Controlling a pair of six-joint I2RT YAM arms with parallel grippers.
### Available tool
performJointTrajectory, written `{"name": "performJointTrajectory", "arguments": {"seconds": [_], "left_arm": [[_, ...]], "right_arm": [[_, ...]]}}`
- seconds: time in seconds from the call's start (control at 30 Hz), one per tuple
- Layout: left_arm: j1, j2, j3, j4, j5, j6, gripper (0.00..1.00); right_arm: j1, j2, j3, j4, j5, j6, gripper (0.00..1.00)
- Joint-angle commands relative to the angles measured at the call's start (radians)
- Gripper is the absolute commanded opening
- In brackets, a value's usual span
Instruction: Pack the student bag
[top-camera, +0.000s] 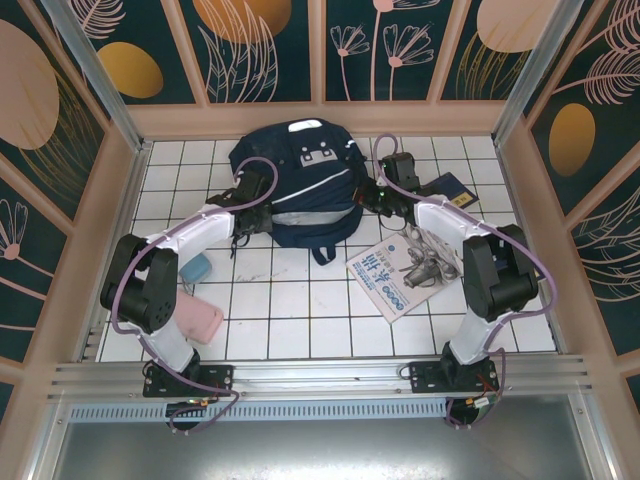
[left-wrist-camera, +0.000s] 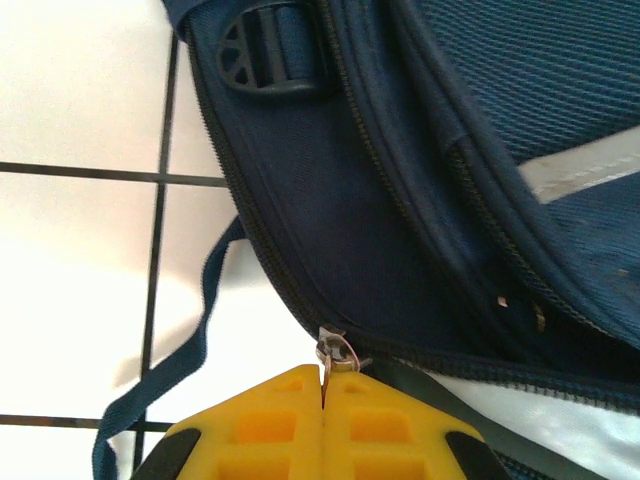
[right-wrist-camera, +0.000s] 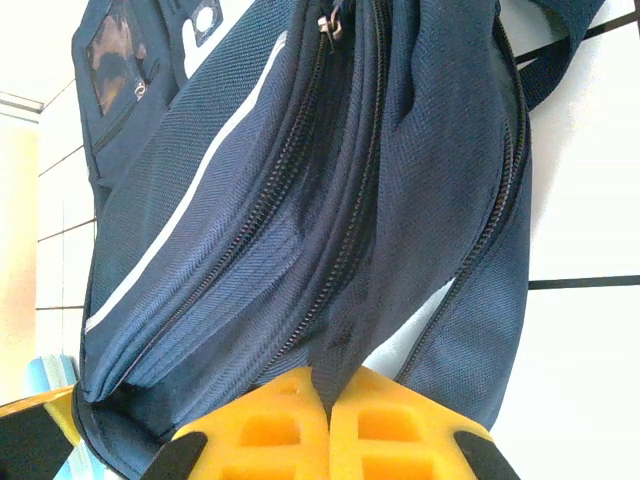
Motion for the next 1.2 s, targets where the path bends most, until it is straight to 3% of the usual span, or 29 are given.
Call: {"name": "performJointTrajectory", "arguments": {"seconds": [0.0,0.2,0.43,0.5,0.6,0.67,0.73,0.8,1.0,1.17], "left_arm": [[0.084,0.029,0.022,-0.046,-0.212,-0.053,0.0],[0.134,0.045,0.018,0.023,-0.16,-0.085,0.0],[0.143,0.085,0.053,0.111,0.005,0.017,0.0],[0.144,0.074,0.057,0.104,-0.009,0.015,0.0],[0.144,0.041,0.054,0.067,-0.044,0.005,0.01],[0.143,0.012,0.046,0.032,-0.071,-0.011,0.27],[0.143,-0.027,0.033,0.011,-0.082,-0.026,0.48],[0.143,-0.069,0.016,0.009,-0.07,-0.038,0.61],[0.142,-0.207,-0.043,0.099,0.102,-0.069,0.68],[0.109,-0.249,-0.061,0.163,0.23,-0.089,0.73]], "right_arm": [[-0.063,-0.101,-0.035,0.027,0.142,-0.017,0.0],[-0.091,-0.122,-0.08,0.042,0.134,-0.014,0.0],[-0.095,-0.086,-0.059,0.076,-0.006,-0.05,0.02],[-0.095,-0.084,-0.054,0.075,-0.042,-0.06,0.14],[-0.095,-0.117,-0.078,0.067,-0.047,-0.067,0.46],[-0.1,-0.163,-0.108,0.064,-0.024,-0.063,0.62],[-0.109,-0.208,-0.137,0.053,0.001,-0.055,0.69],[-0.118,-0.245,-0.162,0.019,0.052,-0.054,0.71],[-0.127,-0.301,-0.251,-0.108,0.212,-0.055,0.72],[-0.132,-0.241,-0.276,-0.181,0.298,-0.049,0.72]]}}
